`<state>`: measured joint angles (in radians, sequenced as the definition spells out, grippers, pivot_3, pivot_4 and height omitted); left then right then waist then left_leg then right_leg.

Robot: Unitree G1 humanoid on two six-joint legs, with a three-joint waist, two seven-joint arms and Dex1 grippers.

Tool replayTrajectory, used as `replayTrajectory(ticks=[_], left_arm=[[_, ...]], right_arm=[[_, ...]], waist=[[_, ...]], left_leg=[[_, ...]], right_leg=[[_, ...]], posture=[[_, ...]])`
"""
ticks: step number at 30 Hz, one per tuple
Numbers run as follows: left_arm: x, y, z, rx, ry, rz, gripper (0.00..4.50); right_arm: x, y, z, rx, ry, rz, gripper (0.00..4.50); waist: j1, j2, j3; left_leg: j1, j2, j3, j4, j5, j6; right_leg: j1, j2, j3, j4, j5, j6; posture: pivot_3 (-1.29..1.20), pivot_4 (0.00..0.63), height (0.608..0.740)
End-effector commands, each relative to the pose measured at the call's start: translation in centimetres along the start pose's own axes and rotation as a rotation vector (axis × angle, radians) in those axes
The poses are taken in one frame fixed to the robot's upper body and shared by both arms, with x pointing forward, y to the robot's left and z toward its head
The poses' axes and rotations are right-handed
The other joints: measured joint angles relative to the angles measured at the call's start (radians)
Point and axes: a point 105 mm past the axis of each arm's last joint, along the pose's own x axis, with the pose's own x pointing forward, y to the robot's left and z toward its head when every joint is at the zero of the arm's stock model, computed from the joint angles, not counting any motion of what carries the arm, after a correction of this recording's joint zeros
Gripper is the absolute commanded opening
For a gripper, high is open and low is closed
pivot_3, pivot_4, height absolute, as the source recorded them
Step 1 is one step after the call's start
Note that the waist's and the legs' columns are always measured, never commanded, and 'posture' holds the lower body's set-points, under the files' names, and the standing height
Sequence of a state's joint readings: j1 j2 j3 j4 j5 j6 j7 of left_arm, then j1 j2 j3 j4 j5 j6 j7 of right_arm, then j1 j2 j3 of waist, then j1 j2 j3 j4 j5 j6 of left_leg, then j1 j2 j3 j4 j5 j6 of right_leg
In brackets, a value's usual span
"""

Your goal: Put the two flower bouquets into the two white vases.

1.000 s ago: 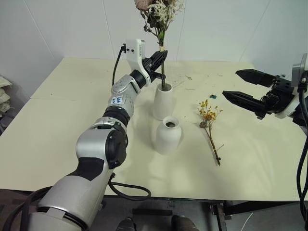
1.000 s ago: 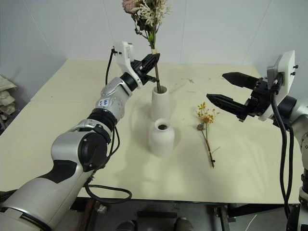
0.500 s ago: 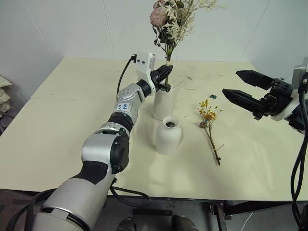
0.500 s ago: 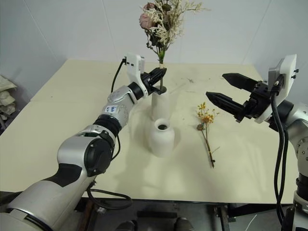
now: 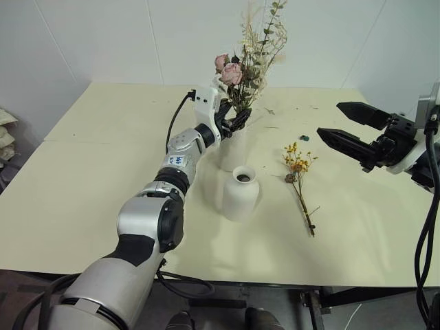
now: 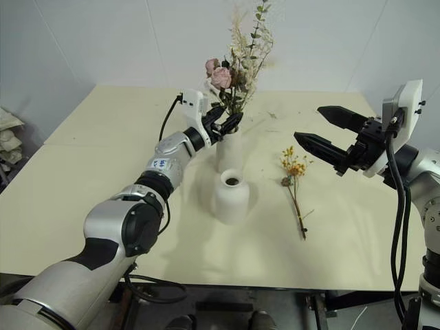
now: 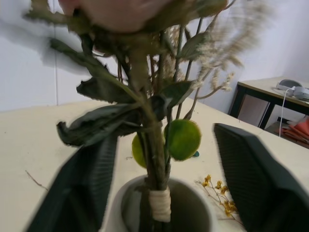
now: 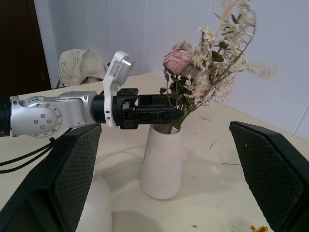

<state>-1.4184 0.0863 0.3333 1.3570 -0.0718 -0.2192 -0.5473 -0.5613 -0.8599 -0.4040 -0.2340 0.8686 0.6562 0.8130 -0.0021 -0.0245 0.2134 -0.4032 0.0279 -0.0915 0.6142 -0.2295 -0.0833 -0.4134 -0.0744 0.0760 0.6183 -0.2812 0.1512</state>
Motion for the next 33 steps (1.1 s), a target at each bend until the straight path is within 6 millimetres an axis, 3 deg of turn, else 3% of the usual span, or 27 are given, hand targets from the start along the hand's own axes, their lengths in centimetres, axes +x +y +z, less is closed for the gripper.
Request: replayTrajectory(ticks=[1,9,19,23,29,33], left_arm=[[0.2,-0.1,0.8,0.022,-0.017,-0.011,4.47],[-0.4,0.3,1.7,0.061,-0.030,-0.056,4.47],[-2.5,2.4,3.5,0.149,-0.044,-0.108,4.47],[-4.1,3.0,3.4,0.204,-0.003,-0.182,4.47],[-7.5,5.1,5.5,0.220,-0.052,-0.235,4.47],[-9.3,5.3,6.1,0.191,-0.058,-0.323,4.47]], right_arm=[[-0.2,0.0,1.6,-0.048,-0.044,-0.005,4.50],[-0.1,0.2,1.3,-0.057,-0.016,0.014,4.50],[-0.8,0.6,-0.1,-0.055,0.069,-0.008,4.50],[-1.3,0.6,-1.3,-0.050,0.148,-0.060,4.50],[-1.7,1.1,-3.8,-0.017,0.311,-0.112,4.50],[-1.8,1.4,-5.2,0.023,0.392,-0.142,4.50]], waist=[[0.000,0.000,0.000],[-0.001,0.000,0.000],[-0.001,0.000,0.000],[-0.002,0.000,0.000],[-0.005,0.000,0.000],[-0.004,0.000,0.000]], left_leg=[[0.000,0.000,0.000,0.000,0.000,0.000],[0.000,0.000,0.000,0.000,0.000,0.000],[0.000,0.000,0.000,0.000,0.000,0.000],[0.000,0.000,0.000,0.000,0.000,0.000],[0.000,0.000,0.000,0.000,0.000,0.000],[0.000,0.000,0.000,0.000,0.000,0.000]], right_leg=[[0.000,0.000,0.000,0.000,0.000,0.000],[0.000,0.000,0.000,0.000,0.000,0.000],[0.000,0.000,0.000,0.000,0.000,0.000],[0.000,0.000,0.000,0.000,0.000,0.000],[0.000,0.000,0.000,0.001,0.000,0.000],[0.000,0.000,0.000,0.002,0.000,-0.001]], posture=[[0.00,0.150,0.740],[0.00,0.150,0.740],[0.00,0.150,0.740],[0.00,0.150,0.740],[0.00,0.150,0.740],[0.00,0.150,0.740]])
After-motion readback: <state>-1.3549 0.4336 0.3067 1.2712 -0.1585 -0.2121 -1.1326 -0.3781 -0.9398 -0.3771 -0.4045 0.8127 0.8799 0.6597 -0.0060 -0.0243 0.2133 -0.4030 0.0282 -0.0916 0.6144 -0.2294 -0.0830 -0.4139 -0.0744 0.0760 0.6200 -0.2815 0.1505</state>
